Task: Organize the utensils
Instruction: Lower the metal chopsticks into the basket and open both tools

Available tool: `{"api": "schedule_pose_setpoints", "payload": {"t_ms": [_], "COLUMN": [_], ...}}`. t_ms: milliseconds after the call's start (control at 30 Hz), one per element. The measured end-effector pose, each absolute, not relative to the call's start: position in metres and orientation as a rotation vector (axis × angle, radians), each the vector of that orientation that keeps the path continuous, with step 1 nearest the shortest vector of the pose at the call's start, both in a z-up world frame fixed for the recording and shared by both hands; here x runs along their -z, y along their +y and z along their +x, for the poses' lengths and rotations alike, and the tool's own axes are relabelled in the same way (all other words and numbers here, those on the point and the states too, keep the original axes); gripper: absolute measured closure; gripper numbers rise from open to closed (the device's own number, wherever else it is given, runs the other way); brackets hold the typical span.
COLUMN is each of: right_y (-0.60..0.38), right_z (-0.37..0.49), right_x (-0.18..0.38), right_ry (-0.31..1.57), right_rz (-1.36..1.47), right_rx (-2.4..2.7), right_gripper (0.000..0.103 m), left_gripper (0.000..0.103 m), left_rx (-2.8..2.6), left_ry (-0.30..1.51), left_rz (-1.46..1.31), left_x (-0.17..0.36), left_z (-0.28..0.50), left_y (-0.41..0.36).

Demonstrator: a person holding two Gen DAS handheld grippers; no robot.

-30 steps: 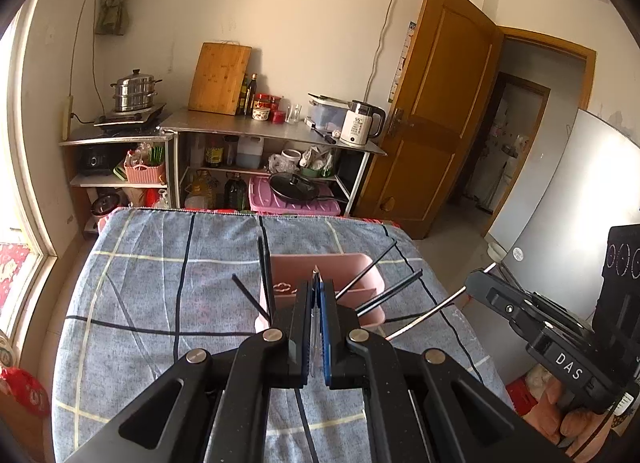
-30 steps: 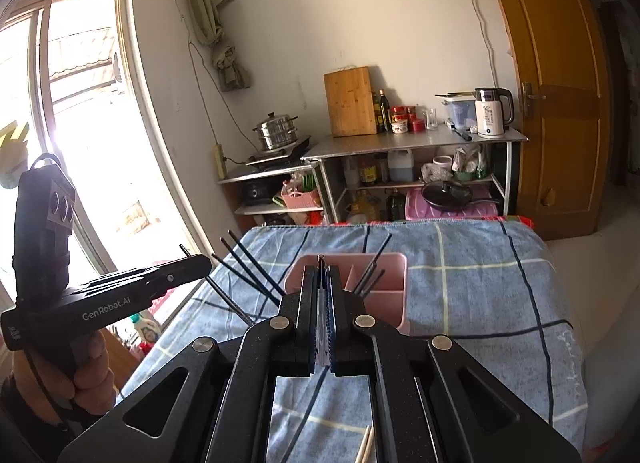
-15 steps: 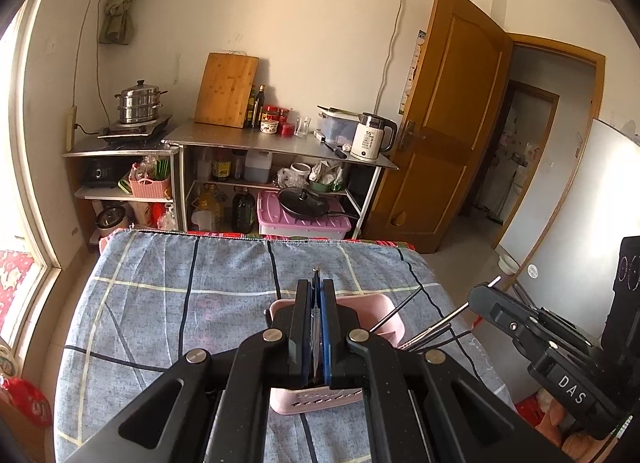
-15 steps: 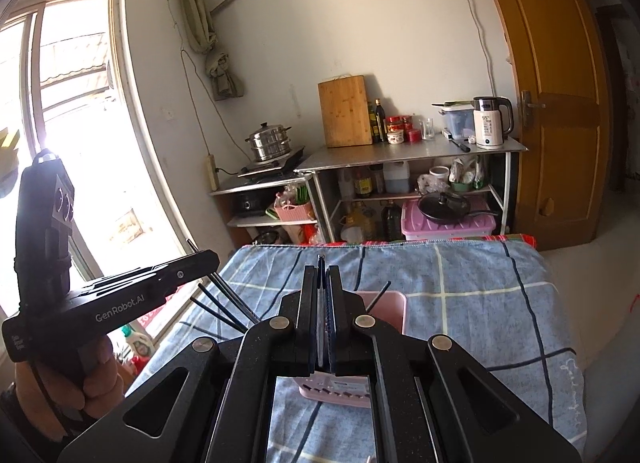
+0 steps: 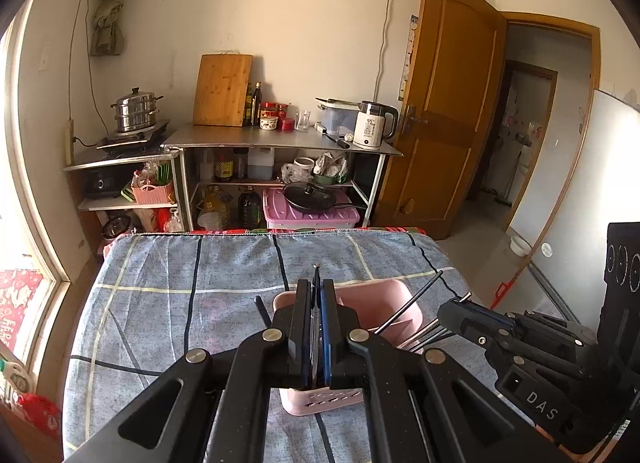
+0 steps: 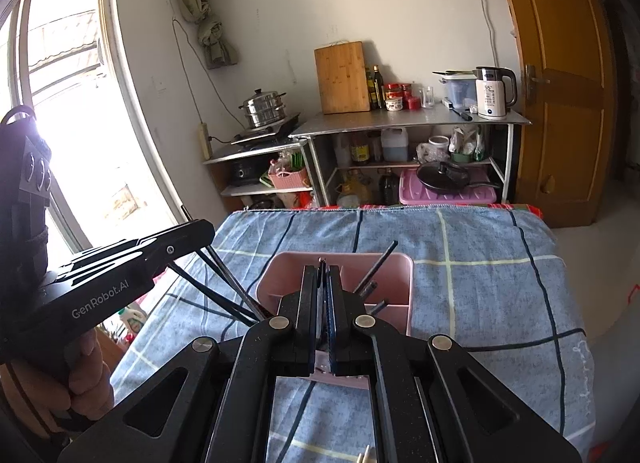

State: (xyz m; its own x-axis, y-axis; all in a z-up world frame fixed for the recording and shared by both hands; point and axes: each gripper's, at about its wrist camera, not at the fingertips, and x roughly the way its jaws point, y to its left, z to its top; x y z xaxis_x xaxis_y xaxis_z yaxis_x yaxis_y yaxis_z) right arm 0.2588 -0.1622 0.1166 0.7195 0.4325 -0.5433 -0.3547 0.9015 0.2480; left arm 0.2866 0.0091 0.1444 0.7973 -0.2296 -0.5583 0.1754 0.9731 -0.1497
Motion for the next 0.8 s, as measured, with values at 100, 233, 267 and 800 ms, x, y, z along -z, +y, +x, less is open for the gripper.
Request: {"api": "schedule_pose_setpoints", "payload": {"t_ms": [100, 233, 267, 800], "right_y": [-0.162, -0.161, -0.161, -0.176], "right_z": [0.259, 0.260, 0.260, 0.241], "right_x": [-0.113, -0.110, -0.109, -0.120], "right_ry": [0.645, 0.656, 0.658, 0.610], "right_rz": [0.125, 0.114, 0.112, 0.094], "right_rx": [-0.434, -0.435, -0.437, -0.427], "right_gripper": [0.099, 0.099, 0.099, 0.090], "left_gripper": [0.099, 0.097, 0.096, 0.086], "left_rx": [0.193, 0.135, 0.129, 0.119], "left_ry": [0.608, 0.609, 0.607, 0.570], "left_rz": [-0.064, -0.001, 0.010, -0.005], "left_x": [-0.144, -0.141, -0.140, -0.139], "left_z": [0.288, 0.289, 0.288, 0.250], "left_y": [0.007, 0.004, 0.004, 0.014]}}
